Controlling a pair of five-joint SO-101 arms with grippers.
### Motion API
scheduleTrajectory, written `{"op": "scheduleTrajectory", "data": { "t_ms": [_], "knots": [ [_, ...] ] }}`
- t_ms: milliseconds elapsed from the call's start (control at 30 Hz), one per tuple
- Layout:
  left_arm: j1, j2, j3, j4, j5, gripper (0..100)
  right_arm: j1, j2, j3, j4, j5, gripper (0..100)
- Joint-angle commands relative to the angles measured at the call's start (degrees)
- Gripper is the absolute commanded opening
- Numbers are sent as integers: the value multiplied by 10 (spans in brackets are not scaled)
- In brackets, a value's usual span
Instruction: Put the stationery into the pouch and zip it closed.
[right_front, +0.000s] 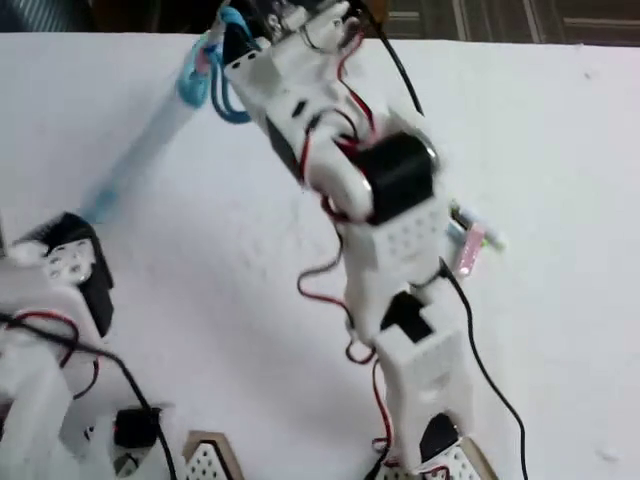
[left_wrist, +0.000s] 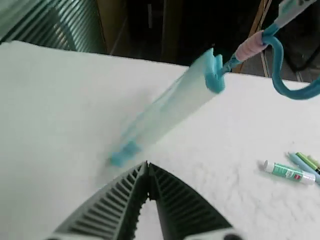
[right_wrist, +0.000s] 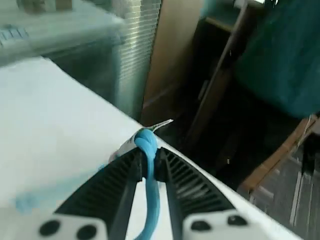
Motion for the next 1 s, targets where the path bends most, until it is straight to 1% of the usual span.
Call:
{"op": "scheduleTrajectory", "data": {
  "t_ms": [0,33,100,167,300,433,567,733,867,967],
  "knots": [
    [-8,11,-63,2,6,25,-15,-78,-14,2,-7,17],
    [-6,10,-86,2,17,25,-17,-91,-14,2,-7,17],
    [2,11,-126,3,68,24,-23,-111,-13,1,-6,17],
    [33,16,-141,2,105,24,-26,-126,-12,5,-6,17],
    [139,31,-104,1,111,24,-26,-141,-12,16,-6,17],
    [182,73,-69,1,111,24,-27,-138,-12,77,-7,17],
    [182,125,-61,2,111,24,-31,-134,-12,129,-7,17],
    [166,170,-75,1,107,24,-29,-106,-15,130,-6,17],
    [128,207,-96,1,106,24,-29,-91,-18,130,-6,17],
    [112,219,-84,3,106,24,-29,-89,-18,130,-6,17]
  ]
}}
